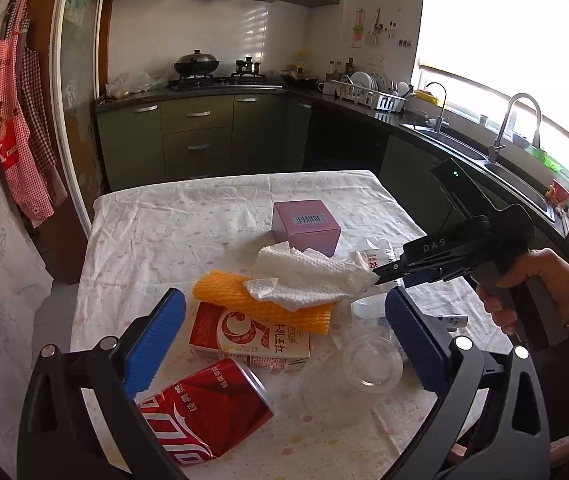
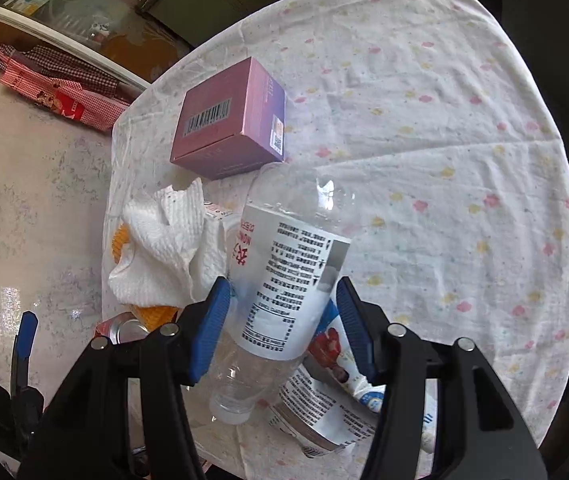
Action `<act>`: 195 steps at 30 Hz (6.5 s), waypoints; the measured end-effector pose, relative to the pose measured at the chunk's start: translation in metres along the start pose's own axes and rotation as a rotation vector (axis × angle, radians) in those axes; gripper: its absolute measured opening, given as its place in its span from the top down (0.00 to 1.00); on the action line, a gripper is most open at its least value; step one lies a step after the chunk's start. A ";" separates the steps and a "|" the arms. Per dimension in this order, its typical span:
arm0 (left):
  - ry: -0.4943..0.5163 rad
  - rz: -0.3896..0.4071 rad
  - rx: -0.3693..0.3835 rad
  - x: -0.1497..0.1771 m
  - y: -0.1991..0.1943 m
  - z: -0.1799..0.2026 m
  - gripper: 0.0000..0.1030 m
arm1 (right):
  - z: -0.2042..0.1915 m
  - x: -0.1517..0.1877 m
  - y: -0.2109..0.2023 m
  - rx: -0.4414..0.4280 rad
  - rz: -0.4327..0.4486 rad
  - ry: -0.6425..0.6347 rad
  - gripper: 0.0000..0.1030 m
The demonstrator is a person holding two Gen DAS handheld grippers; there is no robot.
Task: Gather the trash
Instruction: 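Grasp the clear water bottle with the right gripper, then carry the water bottle over the bin and open the right gripper, then grasp the clear plastic cup with the left gripper, then carry the plastic cup over the bin and open the left gripper, then grasp the pink box with the right gripper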
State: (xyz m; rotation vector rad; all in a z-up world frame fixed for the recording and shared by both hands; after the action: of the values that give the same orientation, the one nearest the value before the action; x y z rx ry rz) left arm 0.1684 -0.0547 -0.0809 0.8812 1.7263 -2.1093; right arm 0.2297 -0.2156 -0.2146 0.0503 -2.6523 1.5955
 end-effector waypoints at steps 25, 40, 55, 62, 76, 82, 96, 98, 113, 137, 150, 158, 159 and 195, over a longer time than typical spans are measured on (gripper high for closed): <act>0.034 -0.028 0.007 0.001 0.012 0.014 0.04 | -0.016 0.001 0.016 0.028 -0.046 -0.059 0.41; 0.037 -0.030 0.009 0.001 0.012 0.015 0.04 | -0.008 0.012 -0.048 0.026 0.127 -0.093 0.43; 0.052 -0.028 0.005 0.001 0.011 0.018 0.04 | -0.013 0.035 -0.102 0.056 0.286 -0.159 0.43; 0.067 -0.028 0.016 0.000 0.013 0.027 0.04 | 0.074 0.040 -0.166 0.150 0.439 0.009 0.43; 0.130 -0.043 0.014 -0.002 0.021 0.058 0.04 | 0.287 0.040 -0.179 0.358 0.470 0.416 0.41; 0.146 -0.061 0.032 -0.001 0.027 0.067 0.04 | 0.318 0.043 -0.169 0.355 0.455 0.453 0.35; 0.165 -0.150 0.024 0.033 0.049 0.065 0.04 | 0.231 0.084 -0.176 0.283 0.587 0.287 0.31; 0.162 -0.167 0.018 0.038 0.054 0.063 0.04 | 0.217 0.089 -0.174 0.280 0.601 0.260 0.31; 0.145 -0.285 0.035 0.069 0.104 0.058 0.17 | 0.174 0.090 -0.154 0.229 0.578 0.173 0.30; 0.240 -0.212 0.105 0.044 0.065 0.096 0.40 | 0.194 0.104 -0.152 0.255 0.571 0.202 0.30; 0.465 -0.187 0.315 -0.015 0.074 0.242 0.40 | 0.256 0.162 -0.174 0.350 0.635 0.341 0.30; 0.579 -0.279 0.409 -0.038 0.127 0.351 0.40 | 0.295 0.188 -0.175 0.385 0.639 0.403 0.30; 0.589 -0.290 0.411 -0.040 0.133 0.362 0.40 | 0.299 0.190 -0.174 0.386 0.638 0.409 0.30; 0.341 -0.062 0.204 -0.048 0.052 0.231 0.04 | 0.271 0.165 -0.134 0.344 0.547 0.321 0.28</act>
State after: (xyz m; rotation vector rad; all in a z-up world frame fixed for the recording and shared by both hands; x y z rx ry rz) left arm 0.1698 -0.2961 -0.0690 1.3282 1.7294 -2.3137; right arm 0.0658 -0.5188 -0.2144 -0.9053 -2.2262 1.9754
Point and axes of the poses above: each gripper's, at about its wrist camera, not at the fingertips, and y roughly the way its jaws point, z to its right, x to its underside, the point moved 9 cm from there along y, roughly the way its jaws point, and after that the axes turned 15 degrees about -z, right-handed, at the moved point
